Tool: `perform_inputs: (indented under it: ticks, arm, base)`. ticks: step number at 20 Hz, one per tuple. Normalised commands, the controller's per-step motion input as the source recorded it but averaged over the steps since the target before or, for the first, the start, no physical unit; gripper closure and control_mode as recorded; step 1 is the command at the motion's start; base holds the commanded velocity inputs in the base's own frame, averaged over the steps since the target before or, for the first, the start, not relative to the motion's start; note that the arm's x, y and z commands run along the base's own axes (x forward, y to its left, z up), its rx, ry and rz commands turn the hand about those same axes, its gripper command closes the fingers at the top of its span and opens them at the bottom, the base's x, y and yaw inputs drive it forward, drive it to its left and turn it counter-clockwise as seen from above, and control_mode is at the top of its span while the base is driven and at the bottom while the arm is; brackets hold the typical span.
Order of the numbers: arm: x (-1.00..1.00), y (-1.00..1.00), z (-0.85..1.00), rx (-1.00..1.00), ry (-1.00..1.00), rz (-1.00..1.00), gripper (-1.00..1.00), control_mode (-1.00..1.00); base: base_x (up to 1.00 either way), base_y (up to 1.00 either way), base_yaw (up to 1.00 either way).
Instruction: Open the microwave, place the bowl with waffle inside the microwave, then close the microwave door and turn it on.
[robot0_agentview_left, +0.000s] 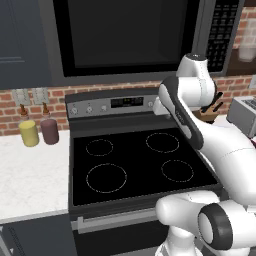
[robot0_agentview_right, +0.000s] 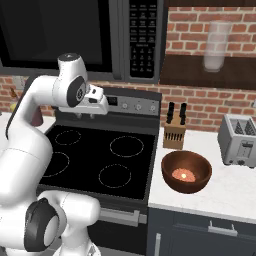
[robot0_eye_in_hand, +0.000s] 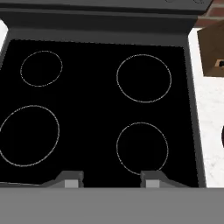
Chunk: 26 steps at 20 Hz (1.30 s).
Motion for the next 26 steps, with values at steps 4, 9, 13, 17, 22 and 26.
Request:
perform_inputs:
  ticks: [4, 9, 13, 17, 22, 26]
  arm:
    - [0.0, -0.01, 0.03, 0.01, -0.01, 0.04, -1.0, -1.0]
    - [0.0, -0.1, 0.39, 0.08, -0.08, 0.0, -1.0, -1.0]
    - [0.0, -0.21, 0.51, 0.0, -0.07, -0.01, -1.0, -1.0]
    - [0.0, -0.39, 0.61, -0.02, 0.0, -0.09, -1.0, -1.0]
    - [0.0, -0.53, 0.49, -0.14, 0.0, -0.12, -1.0, -1.0]
    - [0.0, -0.5, 0.42, -0.04, -0.12, -0.09, -1.0, -1.0]
  base:
    - [0.0, 0.0, 0.0]
    - [0.0, 0.0, 0.0]
    - [0.0, 0.0, 0.0]
    - [0.0, 0.0, 0.0]
    - [0.0, 0.0, 0.0]
    - [0.0, 0.0, 0.0]
